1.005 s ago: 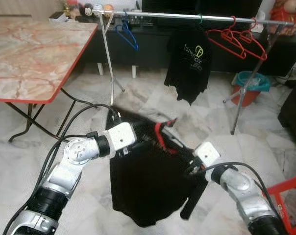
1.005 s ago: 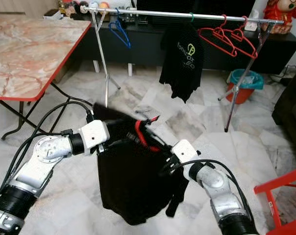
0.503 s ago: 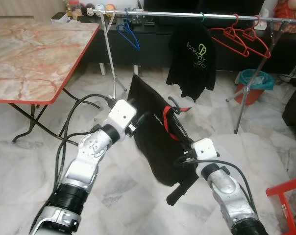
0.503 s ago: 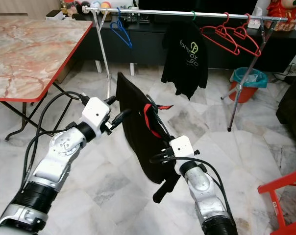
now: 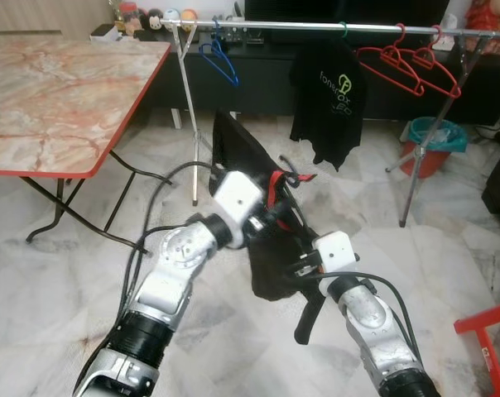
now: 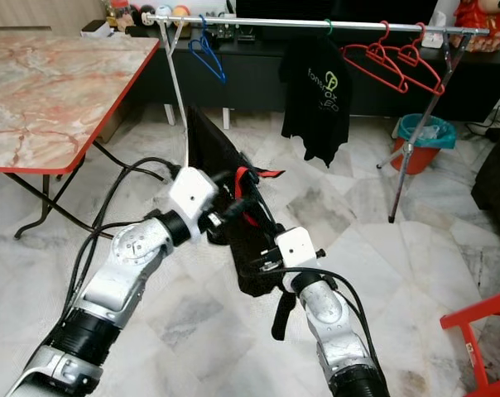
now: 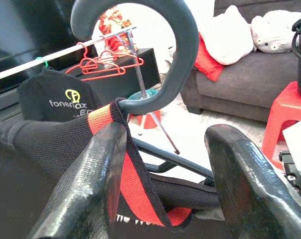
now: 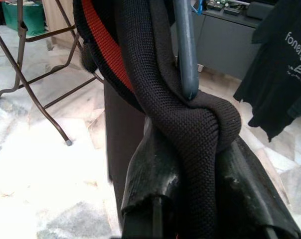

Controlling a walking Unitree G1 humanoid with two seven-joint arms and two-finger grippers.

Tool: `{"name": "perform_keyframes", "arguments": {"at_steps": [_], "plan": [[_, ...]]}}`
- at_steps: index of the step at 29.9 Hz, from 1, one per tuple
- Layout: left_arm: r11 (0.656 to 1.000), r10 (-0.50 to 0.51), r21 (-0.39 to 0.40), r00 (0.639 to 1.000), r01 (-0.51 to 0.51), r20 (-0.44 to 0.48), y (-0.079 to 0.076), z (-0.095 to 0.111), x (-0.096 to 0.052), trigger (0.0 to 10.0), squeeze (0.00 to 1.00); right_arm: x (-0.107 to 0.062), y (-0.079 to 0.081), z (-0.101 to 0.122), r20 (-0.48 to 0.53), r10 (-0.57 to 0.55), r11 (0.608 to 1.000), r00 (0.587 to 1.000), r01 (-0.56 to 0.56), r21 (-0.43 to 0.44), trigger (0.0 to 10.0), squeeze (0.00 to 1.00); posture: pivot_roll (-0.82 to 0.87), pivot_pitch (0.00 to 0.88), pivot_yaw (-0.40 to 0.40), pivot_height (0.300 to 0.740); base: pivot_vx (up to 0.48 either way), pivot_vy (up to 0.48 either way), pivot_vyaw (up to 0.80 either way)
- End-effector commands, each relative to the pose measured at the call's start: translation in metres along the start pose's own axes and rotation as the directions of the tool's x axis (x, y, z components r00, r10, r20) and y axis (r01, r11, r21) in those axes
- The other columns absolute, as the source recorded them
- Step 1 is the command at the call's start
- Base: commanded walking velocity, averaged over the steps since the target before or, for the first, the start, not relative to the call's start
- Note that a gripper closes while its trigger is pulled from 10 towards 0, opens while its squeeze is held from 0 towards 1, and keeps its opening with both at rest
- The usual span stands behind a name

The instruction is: Hang hanger

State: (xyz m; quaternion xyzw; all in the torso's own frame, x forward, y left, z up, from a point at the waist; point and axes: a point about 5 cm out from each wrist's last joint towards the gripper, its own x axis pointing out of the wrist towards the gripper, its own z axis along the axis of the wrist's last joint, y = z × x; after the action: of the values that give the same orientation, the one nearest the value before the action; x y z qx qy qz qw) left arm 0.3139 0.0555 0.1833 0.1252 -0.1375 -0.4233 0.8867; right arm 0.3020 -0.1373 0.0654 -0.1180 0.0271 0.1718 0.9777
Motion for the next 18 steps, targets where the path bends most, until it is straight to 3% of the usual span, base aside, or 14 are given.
{"name": "perform_keyframes", "arguments": {"at_steps": [1, 14, 18], "plan": [[1.000, -0.001, 0.000, 1.000, 0.001, 0.007, -0.001, 0.003, 0.000, 10.0, 0.00, 0.006, -0.001, 0.011, 0.050, 0.005, 1.000, 0.999, -0.005, -0.009, 0.0, 0.00, 0.04, 0.000, 0.022, 0.740, 0.000, 0.000, 0.00], [0.984, 0.128, 0.129, 0.990, -0.120, -0.056, 0.009, 0.001, 0.005, 10.0, 0.00, 0.007, -0.001, 0.010, 0.049, 0.002, 1.000, 0.999, -0.002, -0.003, 0.0, 0.00, 0.05, 0.024, 0.023, 0.740, 0.000, 0.000, 0.00], [0.973, 0.194, 0.136, 0.980, -0.186, -0.052, 0.014, 0.004, 0.006, 10.0, 0.00, 0.008, -0.001, 0.010, 0.049, 0.001, 1.000, 0.999, -0.001, -0.001, 0.0, 0.00, 0.05, 0.029, 0.023, 0.740, 0.000, 0.000, 0.00]]}}
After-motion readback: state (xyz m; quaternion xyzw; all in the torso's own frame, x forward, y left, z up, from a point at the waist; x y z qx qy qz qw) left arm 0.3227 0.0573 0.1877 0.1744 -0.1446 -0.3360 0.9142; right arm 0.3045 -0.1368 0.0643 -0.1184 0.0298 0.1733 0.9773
